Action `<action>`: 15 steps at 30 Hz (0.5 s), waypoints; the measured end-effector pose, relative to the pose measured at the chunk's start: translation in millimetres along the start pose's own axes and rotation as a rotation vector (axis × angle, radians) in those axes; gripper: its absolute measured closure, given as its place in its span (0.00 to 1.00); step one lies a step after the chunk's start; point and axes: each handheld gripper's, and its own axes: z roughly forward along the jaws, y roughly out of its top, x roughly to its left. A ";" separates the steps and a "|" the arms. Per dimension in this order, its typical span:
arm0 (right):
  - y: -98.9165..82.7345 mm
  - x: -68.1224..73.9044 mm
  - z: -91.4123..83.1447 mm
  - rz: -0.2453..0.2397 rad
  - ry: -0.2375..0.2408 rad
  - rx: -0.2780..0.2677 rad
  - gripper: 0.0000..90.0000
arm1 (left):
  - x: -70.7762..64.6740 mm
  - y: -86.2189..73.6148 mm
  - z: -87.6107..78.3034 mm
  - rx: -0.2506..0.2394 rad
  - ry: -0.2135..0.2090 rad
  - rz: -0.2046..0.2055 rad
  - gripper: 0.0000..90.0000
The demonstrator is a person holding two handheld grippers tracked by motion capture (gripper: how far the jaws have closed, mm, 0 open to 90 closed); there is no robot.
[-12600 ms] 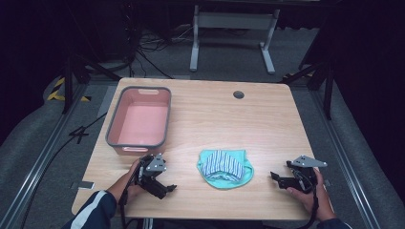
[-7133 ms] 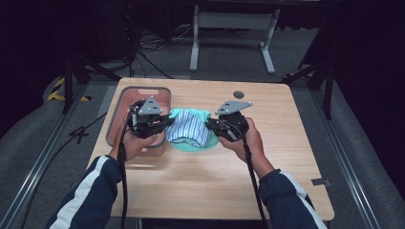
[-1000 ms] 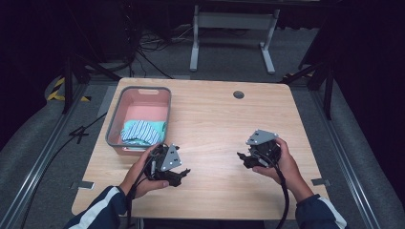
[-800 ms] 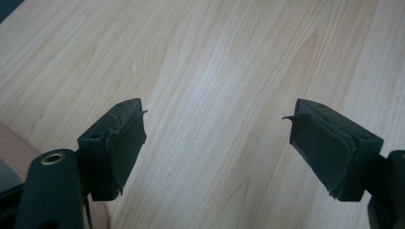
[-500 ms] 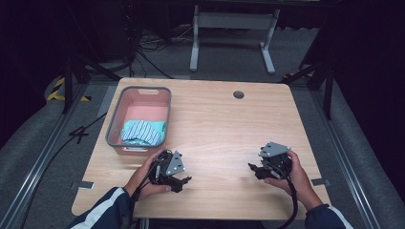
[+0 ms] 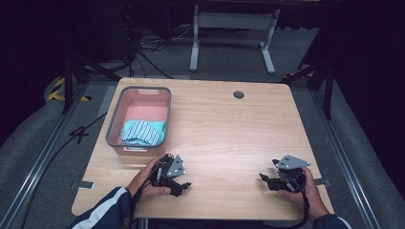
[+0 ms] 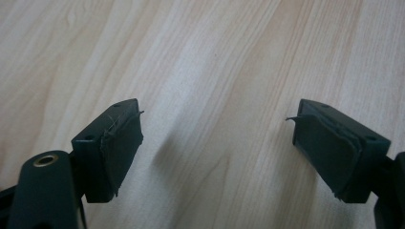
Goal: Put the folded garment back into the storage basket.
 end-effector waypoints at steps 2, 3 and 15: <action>-8.1 -3.0 0.4 0.042 0.013 0.001 0.28 | 1.8 -3.3 1.5 -0.016 -0.013 -0.038 0.19; -11.6 -4.4 0.4 0.064 0.018 -0.010 0.27 | 3.1 -5.4 2.9 -0.032 -0.020 -0.065 0.18; -17.8 -9.7 1.5 0.134 0.028 -0.026 0.21 | 6.7 -10.0 5.0 -0.047 -0.038 -0.142 0.16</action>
